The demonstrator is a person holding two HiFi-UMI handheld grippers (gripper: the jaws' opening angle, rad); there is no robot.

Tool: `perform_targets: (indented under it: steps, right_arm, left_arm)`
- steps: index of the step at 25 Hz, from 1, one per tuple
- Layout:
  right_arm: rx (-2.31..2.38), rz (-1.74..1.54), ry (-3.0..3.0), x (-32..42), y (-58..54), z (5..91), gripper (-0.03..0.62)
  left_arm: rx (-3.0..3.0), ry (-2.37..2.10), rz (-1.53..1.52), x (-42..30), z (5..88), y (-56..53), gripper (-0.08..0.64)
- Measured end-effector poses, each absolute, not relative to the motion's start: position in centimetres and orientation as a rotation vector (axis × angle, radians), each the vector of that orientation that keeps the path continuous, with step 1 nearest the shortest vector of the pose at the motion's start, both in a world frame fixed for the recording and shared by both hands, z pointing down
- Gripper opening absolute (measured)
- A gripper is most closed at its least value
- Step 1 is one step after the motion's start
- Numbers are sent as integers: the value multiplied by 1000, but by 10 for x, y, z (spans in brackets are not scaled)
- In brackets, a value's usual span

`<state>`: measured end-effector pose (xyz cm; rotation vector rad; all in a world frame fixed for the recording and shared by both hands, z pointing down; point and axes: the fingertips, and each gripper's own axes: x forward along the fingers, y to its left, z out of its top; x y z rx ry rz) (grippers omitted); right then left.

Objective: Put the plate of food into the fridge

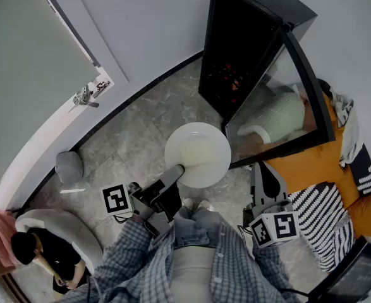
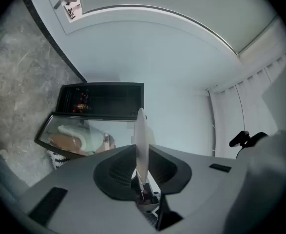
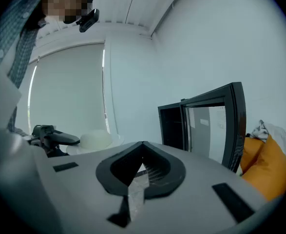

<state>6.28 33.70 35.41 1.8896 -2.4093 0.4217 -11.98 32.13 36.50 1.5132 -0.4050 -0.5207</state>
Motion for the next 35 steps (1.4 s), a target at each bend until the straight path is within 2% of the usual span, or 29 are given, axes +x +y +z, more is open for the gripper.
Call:
perform_targets:
  steps: [12,23,25,28,35]
  right_arm:
    - [1902,481,-2419,61,335,353,8]
    - [1706,1541,-2736,22,334,351,8]
    - [1749,1623,-2710,19,333,353,12]
    - [1715,1706,-2706,7,333,353,95]
    - [1577,1820,-2740,-28,337,353,106]
  left_arm:
    - [1506,-405,-538,-124,364,319,61]
    - [1512,-396,-552,-132,362,320,60]
    - [1512,-393,-553,-135,362,320,61]
    - [1510,-387,-555,-140,361,319,61]
    - [1522,-353,-544,-146,362,320,61]
